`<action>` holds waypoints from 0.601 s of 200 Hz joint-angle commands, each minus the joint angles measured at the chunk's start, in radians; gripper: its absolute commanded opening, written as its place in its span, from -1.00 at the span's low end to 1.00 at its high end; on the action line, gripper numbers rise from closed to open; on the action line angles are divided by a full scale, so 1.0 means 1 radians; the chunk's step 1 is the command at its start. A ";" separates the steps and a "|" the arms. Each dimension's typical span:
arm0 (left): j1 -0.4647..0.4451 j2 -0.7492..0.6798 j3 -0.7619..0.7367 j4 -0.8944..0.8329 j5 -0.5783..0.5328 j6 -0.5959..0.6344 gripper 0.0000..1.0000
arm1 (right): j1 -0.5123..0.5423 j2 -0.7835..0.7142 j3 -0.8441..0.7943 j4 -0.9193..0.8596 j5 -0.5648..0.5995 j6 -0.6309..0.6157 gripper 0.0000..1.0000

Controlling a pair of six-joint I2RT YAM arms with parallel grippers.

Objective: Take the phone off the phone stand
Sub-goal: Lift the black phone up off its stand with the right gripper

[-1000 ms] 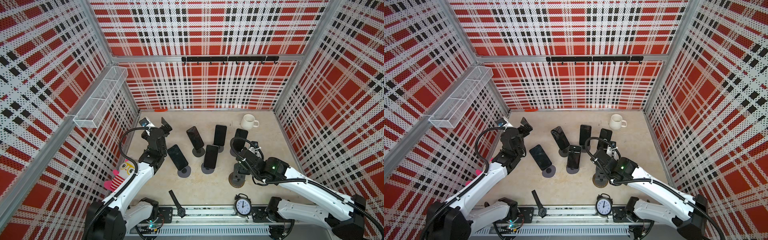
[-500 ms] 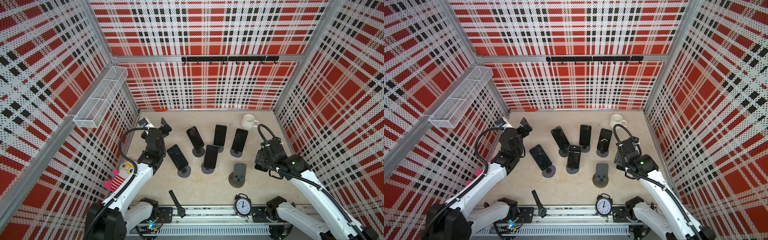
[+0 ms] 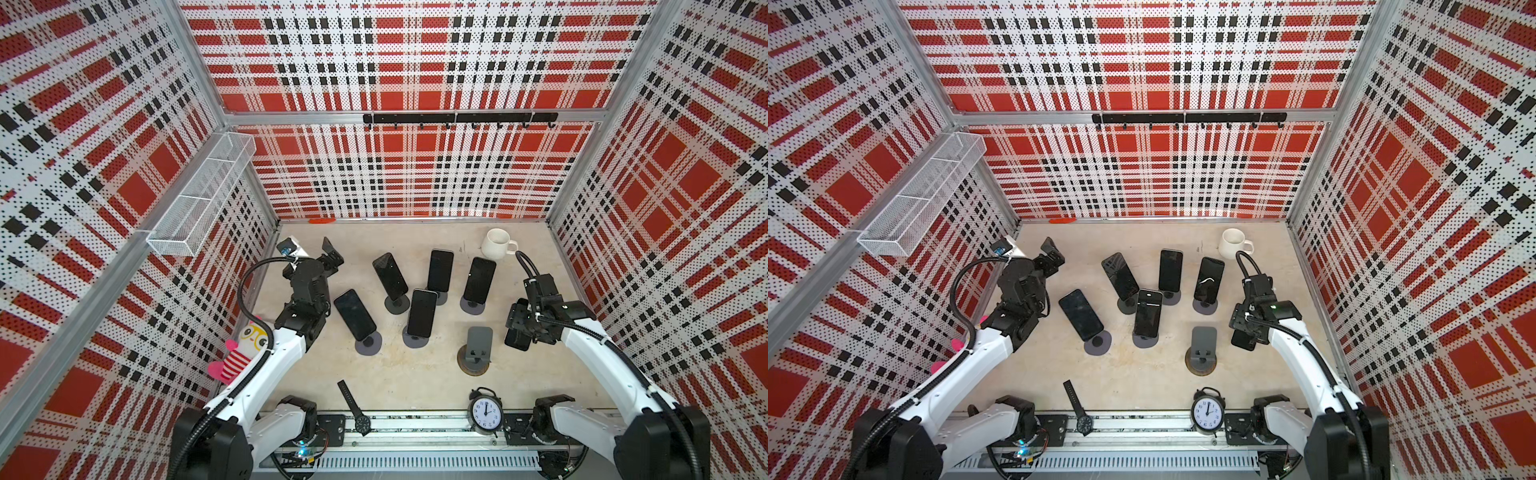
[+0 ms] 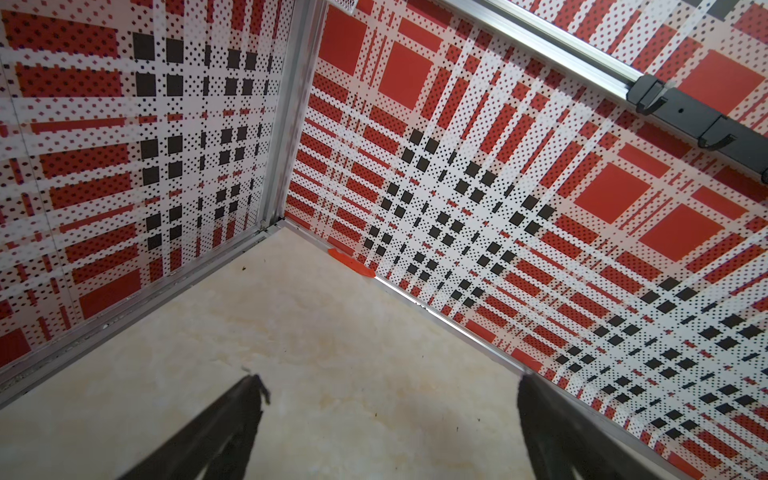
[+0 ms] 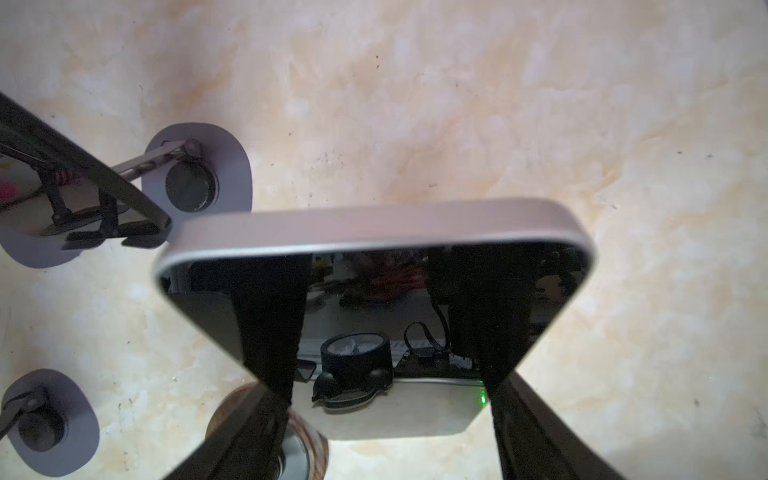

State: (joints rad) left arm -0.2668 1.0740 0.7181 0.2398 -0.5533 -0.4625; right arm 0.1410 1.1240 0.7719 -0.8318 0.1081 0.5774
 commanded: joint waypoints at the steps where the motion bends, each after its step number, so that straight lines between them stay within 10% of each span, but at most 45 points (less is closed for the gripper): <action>1: 0.011 -0.011 -0.002 0.010 0.012 0.009 0.96 | -0.003 0.027 -0.017 0.080 -0.067 -0.010 0.38; 120: 0.011 -0.037 -0.029 0.032 -0.042 0.061 0.97 | -0.003 0.283 0.043 0.013 -0.080 -0.077 0.35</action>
State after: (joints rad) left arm -0.2623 1.0473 0.7010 0.2470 -0.5697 -0.4339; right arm 0.1410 1.3827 0.7837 -0.8070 0.0036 0.5213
